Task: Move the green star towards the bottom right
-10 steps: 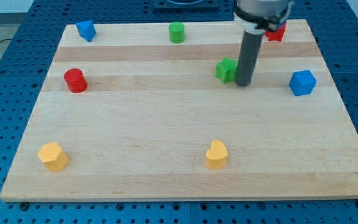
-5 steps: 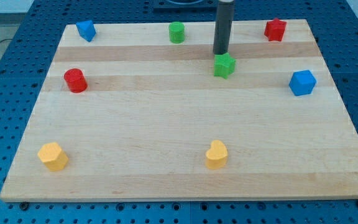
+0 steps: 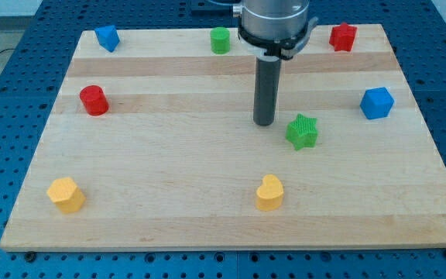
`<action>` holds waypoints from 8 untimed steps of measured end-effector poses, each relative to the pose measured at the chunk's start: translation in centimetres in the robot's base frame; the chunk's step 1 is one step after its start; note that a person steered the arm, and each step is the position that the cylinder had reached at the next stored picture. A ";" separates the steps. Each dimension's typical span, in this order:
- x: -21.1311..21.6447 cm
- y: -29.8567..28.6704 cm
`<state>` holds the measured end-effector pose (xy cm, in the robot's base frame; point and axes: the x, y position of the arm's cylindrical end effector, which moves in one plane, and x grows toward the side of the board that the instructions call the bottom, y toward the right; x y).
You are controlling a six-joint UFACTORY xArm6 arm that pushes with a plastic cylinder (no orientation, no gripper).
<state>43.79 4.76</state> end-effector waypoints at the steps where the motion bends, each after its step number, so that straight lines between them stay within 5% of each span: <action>1: 2.9 3.3; 2: 4.8 7.5; 3: 4.2 5.7; 5: -0.1 5.2; 8: 6.3 16.6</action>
<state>50.13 21.40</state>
